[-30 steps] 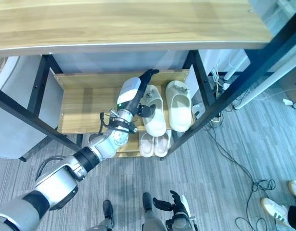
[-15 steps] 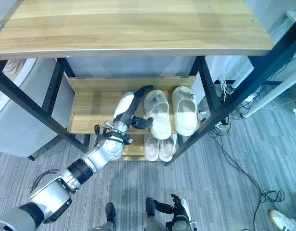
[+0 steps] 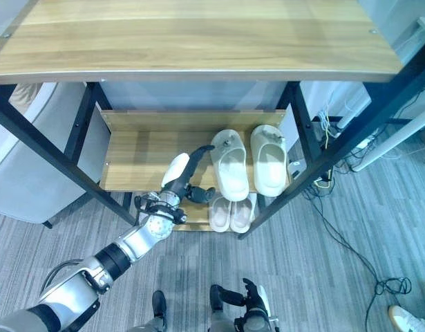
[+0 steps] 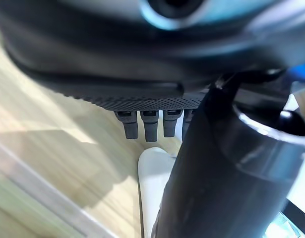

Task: Arrange the slippers neatly on the shoe rack.

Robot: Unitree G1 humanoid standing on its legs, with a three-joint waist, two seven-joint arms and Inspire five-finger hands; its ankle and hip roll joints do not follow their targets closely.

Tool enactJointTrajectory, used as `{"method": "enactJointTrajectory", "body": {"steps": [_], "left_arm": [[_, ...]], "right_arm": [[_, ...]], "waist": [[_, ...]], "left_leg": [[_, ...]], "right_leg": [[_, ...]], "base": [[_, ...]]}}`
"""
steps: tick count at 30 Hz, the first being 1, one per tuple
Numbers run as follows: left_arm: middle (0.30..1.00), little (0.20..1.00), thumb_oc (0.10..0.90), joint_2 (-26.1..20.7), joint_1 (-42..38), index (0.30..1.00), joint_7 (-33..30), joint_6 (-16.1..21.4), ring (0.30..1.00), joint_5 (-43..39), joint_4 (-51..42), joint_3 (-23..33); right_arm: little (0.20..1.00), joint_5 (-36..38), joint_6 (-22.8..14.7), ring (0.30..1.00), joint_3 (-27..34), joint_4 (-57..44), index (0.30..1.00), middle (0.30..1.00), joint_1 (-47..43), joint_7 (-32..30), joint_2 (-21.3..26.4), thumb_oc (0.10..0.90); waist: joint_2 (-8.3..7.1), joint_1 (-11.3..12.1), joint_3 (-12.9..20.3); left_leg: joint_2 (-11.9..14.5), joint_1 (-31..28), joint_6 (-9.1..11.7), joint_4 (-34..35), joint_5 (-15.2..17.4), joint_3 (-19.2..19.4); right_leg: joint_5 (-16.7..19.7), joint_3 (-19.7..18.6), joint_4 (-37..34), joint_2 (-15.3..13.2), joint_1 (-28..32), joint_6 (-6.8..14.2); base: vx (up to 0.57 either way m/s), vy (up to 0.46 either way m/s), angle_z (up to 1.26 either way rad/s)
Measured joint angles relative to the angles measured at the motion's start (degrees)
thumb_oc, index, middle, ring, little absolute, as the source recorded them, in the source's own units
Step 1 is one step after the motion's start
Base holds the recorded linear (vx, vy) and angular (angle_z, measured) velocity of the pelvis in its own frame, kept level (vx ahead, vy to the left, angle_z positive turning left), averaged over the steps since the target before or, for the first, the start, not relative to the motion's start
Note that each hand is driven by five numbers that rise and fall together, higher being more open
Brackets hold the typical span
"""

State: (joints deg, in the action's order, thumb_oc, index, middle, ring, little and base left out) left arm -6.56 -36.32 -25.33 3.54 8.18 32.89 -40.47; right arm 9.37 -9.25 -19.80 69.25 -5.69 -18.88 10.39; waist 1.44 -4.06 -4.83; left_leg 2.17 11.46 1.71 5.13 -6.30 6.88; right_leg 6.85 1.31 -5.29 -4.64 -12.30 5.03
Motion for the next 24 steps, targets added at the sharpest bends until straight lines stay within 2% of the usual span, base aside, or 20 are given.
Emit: {"method": "enactJointTrajectory", "body": {"steps": [3,11,24], "left_arm": [[0.900,0.900,0.800,0.8,1.6,0.900,1.2,0.0,0.900,-3.9,0.0,-0.1],[0.900,0.900,0.800,1.1,2.4,0.900,2.1,0.6,0.900,-7.9,-0.1,0.0],[0.900,0.900,0.800,1.4,2.4,0.900,2.1,0.7,0.900,-8.2,-0.1,0.0]], "right_arm": [[0.900,0.0,0.1,0.900,0.0,-0.1,0.900,0.900,-0.1,0.0,0.0,0.800],[0.900,0.0,0.4,0.900,-0.4,-0.2,0.900,0.900,-0.1,0.0,-0.2,0.800],[0.900,0.2,0.9,0.900,-1.0,-0.2,0.900,0.900,-0.4,-0.1,-0.2,0.800]], "waist": [[-0.06,-0.1,0.0],[-0.28,-0.1,0.2],[-0.29,-0.1,0.2]], "left_leg": [[0.0,0.4,0.0,0.0,0.0,0.1],[0.0,0.4,0.0,0.0,0.0,0.2],[0.0,0.5,0.0,0.0,0.0,0.3]], "right_leg": [[0.0,0.0,0.0,0.0,-0.4,0.0],[0.0,-0.1,0.0,0.0,-0.4,0.0],[0.0,-0.2,0.0,0.0,-0.5,0.0]], "base": [[0.00,0.000,0.00],[0.00,0.000,0.00],[0.00,0.000,0.00]]}}
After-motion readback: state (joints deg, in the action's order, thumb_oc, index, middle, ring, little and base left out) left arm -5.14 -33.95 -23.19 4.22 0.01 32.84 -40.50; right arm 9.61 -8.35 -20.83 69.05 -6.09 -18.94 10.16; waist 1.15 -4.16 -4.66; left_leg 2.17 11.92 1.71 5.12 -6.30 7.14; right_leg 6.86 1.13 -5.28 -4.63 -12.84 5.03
